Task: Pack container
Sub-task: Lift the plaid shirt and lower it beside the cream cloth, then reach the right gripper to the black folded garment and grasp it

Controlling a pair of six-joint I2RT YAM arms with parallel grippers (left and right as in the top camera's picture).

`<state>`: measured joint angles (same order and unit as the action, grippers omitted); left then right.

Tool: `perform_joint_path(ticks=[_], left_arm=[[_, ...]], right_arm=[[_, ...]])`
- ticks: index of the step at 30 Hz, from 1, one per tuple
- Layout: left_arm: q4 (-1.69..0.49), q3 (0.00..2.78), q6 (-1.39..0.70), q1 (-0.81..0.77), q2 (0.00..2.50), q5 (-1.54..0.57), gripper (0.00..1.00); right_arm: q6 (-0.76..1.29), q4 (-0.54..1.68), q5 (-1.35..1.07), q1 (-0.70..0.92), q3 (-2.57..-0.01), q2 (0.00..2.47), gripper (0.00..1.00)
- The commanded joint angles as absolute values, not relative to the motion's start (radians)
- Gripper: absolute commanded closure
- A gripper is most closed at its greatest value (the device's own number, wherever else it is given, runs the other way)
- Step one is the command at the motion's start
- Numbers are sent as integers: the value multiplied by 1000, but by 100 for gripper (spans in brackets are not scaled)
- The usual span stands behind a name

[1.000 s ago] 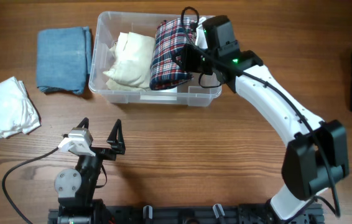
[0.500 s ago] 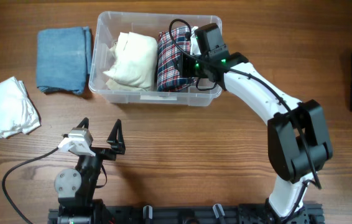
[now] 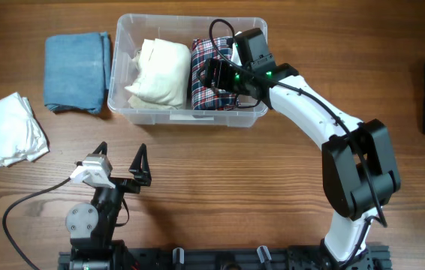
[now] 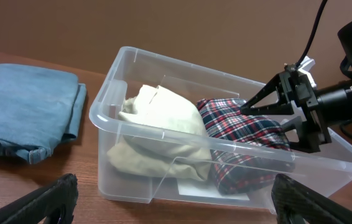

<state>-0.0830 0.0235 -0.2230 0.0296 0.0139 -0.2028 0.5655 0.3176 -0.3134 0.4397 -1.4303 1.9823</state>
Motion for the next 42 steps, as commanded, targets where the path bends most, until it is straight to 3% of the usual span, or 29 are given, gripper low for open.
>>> perform_joint_path(ticks=[1,5,11,14,17,23,29,38,40,42], left_arm=[[-84,17,-217,38,7,-193,0],[-84,17,-217,38,7,-193,0],[-84,17,-217,38,7,-193,0],[-84,17,-217,38,7,-193,0],[-84,17,-217,38,7,-193,0],[-84,17,-217,38,7,-193,0],[-84,17,-217,38,7,-193,0],[-84,17,-217,38,7,-193,0],[-84,17,-217,38,7,-193,0],[-84,17,-217,38,7,-193,0]], right_arm=[[450,336,-288,439,-1459,1929,1],[265,505,-146,439,-1558,1885,1],[182,843,31,392,-1852,1840,0],[154,970,128,219,-1956,1769,0],[190,1000,148,-97,-1953,1751,0],[52,1020,186,-475,-1905,1966,0],[-27,1033,325,-547,-1904,2145,1],[-172,893,321,-611,-1904,2244,4],[-181,888,321,-611,-1904,2280,10],[-168,900,317,-611,-1904,2323,23]])
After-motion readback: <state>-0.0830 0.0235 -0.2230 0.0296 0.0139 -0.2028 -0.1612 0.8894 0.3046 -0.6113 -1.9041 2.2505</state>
